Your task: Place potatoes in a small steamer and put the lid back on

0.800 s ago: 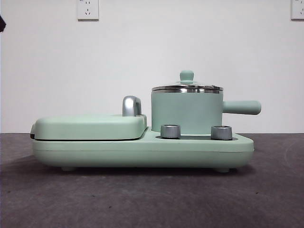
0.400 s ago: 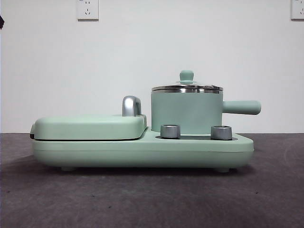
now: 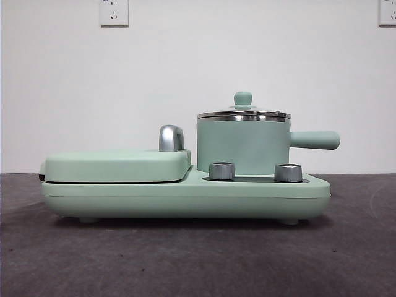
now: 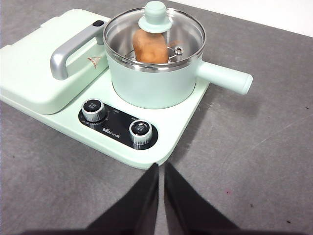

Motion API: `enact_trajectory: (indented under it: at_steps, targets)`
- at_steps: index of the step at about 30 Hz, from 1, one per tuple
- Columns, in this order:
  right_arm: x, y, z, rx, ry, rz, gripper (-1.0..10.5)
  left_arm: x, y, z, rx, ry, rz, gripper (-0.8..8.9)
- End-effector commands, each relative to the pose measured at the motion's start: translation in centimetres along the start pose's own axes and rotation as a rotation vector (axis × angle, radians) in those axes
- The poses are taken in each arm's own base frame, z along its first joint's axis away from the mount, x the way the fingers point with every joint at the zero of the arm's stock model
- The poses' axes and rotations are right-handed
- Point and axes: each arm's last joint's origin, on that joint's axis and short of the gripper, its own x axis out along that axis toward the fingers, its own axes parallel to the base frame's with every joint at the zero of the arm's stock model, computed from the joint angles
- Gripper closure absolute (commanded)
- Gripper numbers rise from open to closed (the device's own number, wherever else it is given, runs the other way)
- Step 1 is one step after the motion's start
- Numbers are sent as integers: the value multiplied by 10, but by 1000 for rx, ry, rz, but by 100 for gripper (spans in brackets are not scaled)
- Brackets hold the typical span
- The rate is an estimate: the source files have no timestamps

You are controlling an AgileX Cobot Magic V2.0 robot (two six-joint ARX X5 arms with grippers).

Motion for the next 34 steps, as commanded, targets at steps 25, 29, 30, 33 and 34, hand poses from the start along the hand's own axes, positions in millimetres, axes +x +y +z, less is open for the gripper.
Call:
enact_trajectory:
  at_steps: [25,29,30,33,34]
  targets:
    - [-3,-1,2,-69,-24,-33,932,2,13,-68,-38,-53,136,807]
    - [-1,-10,-15,-33,-76,-124,932,2,13,-68,-38,-53,136,807]
    - [4,-13,-24,-20,-104,-152,932,2,13,-68,-38,-53,136,807]
    - [21,-23,-58,4,-218,-237,932,2,13,-68,-38,-53,136,807]
    - [27,-25,-70,8,-256,-263,932,2,13,-68,-38,-53,136,807]
